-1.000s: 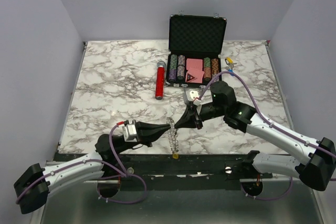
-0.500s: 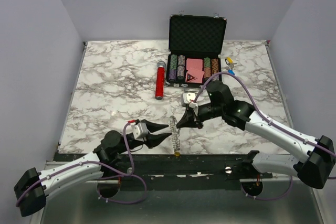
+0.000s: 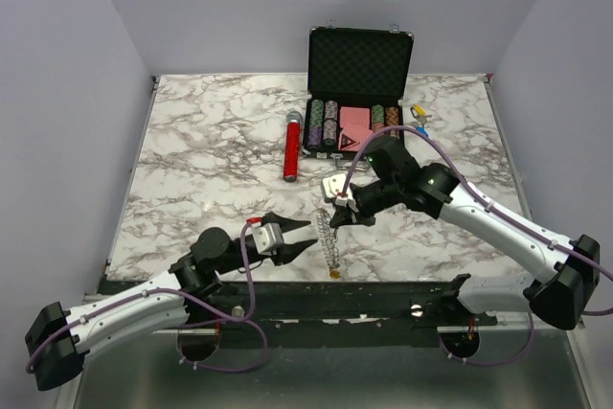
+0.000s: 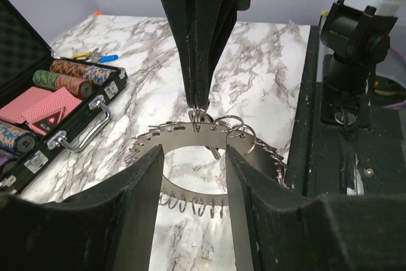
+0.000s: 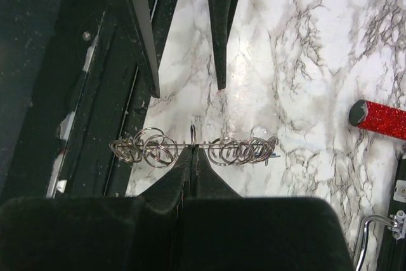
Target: Put the keys on the keyring
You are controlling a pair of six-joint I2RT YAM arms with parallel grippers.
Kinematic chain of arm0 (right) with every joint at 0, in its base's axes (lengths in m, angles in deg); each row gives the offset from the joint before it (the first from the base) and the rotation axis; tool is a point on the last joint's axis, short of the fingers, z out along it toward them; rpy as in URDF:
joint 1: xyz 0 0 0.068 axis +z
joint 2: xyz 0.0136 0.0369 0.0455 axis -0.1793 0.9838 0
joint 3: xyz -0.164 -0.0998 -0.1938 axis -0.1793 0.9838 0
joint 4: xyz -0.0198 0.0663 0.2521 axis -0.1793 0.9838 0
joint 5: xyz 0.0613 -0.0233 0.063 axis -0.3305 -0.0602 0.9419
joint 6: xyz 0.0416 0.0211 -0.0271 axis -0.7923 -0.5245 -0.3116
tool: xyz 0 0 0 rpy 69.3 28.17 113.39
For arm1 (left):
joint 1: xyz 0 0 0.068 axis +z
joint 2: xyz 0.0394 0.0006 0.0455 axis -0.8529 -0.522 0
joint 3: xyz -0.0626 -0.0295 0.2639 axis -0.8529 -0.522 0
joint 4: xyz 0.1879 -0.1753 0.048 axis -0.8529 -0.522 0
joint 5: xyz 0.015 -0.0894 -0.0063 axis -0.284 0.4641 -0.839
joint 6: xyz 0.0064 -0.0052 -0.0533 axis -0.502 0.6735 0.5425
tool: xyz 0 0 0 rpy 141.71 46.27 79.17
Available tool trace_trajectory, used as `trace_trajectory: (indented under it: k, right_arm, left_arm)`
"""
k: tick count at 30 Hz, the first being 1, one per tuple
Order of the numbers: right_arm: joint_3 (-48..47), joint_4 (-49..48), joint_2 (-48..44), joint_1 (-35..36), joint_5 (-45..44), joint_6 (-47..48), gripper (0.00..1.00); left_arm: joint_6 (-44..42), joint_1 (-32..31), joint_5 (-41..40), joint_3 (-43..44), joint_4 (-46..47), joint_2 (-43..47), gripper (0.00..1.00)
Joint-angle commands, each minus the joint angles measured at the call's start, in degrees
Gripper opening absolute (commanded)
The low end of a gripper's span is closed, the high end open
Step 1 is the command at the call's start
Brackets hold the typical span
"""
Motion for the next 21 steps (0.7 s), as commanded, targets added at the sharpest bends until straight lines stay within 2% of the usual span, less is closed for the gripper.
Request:
trace_trajectory:
  k: [1,9,21]
  right_arm:
    - [-4.1,7.5,2.1,0.1,-2.4,6.9,0.00]
    - [-6.3,9.7,3.8,0.8,-3.6,9.5,0.00]
    - [-6.5,9.2,3.9,1.1,-3.3,8.6,0.00]
  left_arm:
    - [-3.0,-0.2,-0.2,3.0,0.0,-4.1,0.51]
    - [-3.9,-0.2,0.1,6.0,5.0,-12.3,0.44]
    - [-2.4,-0.2,3.8,7.4,8.5,-17.2,0.35]
